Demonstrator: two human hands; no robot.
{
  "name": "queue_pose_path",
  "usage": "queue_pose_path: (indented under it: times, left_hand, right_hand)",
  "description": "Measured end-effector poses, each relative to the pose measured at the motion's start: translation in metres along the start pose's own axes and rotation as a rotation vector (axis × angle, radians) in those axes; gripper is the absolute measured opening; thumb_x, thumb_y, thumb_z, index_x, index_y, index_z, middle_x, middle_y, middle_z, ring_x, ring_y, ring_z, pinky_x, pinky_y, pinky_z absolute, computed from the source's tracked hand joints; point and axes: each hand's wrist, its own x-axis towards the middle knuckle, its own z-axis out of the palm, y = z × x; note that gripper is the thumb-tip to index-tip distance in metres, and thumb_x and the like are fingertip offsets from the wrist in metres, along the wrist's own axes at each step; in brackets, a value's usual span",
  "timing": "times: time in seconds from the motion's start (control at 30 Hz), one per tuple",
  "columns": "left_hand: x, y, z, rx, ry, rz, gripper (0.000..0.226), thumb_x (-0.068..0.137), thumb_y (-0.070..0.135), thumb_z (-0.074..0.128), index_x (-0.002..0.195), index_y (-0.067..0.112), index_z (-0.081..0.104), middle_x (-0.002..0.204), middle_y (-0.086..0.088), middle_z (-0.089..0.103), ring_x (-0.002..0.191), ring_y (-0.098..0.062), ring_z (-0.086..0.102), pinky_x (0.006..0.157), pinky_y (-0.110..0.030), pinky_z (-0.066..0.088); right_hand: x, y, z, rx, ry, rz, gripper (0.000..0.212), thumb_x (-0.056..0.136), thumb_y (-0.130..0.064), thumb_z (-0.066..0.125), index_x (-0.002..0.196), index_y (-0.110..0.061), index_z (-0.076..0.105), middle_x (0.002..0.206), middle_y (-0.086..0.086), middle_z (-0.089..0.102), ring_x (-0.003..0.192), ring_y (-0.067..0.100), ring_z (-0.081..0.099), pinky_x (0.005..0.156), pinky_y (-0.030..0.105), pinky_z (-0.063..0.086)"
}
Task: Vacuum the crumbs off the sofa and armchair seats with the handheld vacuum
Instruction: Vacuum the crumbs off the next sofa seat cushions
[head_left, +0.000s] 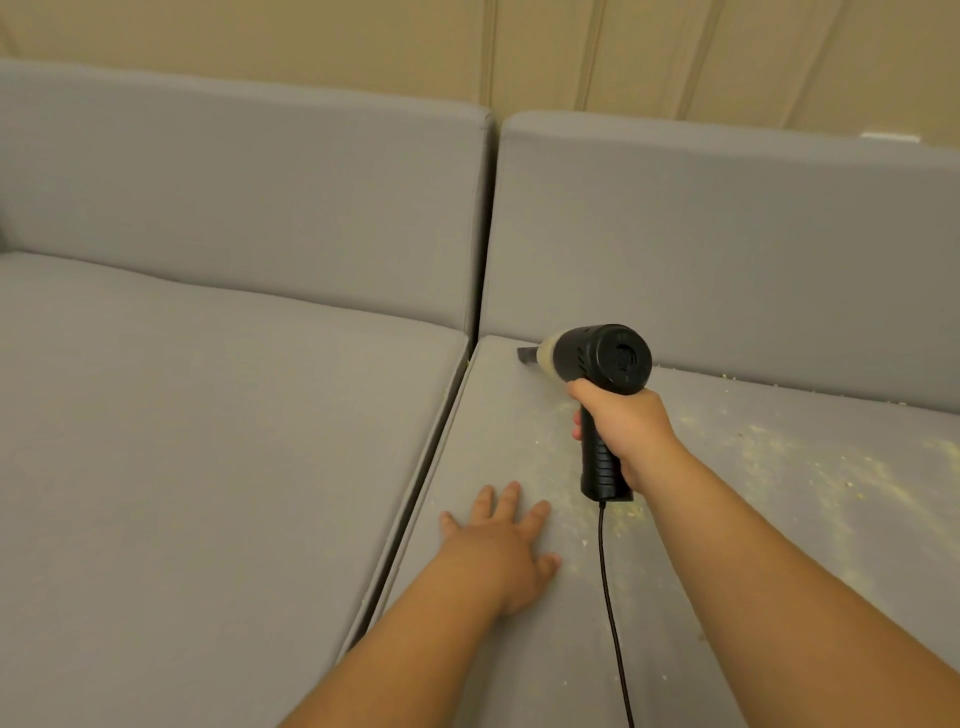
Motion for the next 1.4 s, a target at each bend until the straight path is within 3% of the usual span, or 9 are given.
queue_pose_path:
  times: [0.4,0.6,0.83,1.4]
  left_hand:
    - [-0.018,-0.003,0.018,0.062,0.013,0.048,0.070,0.105,0.061,0.030,0.163,0.043,-0.004,0.171,0.005,-0.020,0.158,-0.026,-0.015,0.122,-0.067,0.002]
    - [-0.017,0.004,0.018,0.072,0.031,0.034,0.069,0.104,0.064,0.027,0.163,0.044,-0.004,0.171,0.006,-0.019,0.158,-0.025,-0.014,0.122,-0.067,-0.001]
    - [-0.005,0.005,0.022,0.098,0.050,0.006,0.069,0.103,0.066,0.024,0.162,0.046,-0.006,0.171,0.007,-0.018,0.158,-0.025,-0.014,0.121,-0.068,-0.001]
    - [0.006,0.011,0.020,0.099,0.043,0.013,0.069,0.103,0.066,0.023,0.161,0.048,-0.009,0.170,0.009,-0.021,0.158,-0.024,-0.018,0.120,-0.070,-0.004]
  right_hand:
    - [-0.105,0.043,-0.103,0.031,0.211,0.051,0.016,0.088,-0.019,0.081,0.099,-0.009,0.074,0.077,0.013,0.073,0.071,0.027,0.070,0.085,0.050,0.061]
    - [-0.105,0.054,-0.105,0.023,0.162,0.062,0.014,0.087,-0.020,0.080,0.089,-0.007,0.074,0.074,0.012,0.074,0.071,0.027,0.071,0.090,0.055,0.061]
    - [-0.098,0.058,-0.106,-0.034,0.116,0.034,0.016,0.087,-0.023,0.079,0.086,-0.008,0.074,0.073,0.011,0.074,0.069,0.024,0.069,0.076,0.043,0.060]
    - [-0.084,0.055,-0.091,-0.031,0.076,0.012,0.017,0.087,-0.024,0.078,0.087,-0.008,0.074,0.071,0.006,0.073,0.066,0.019,0.070,0.085,0.052,0.063]
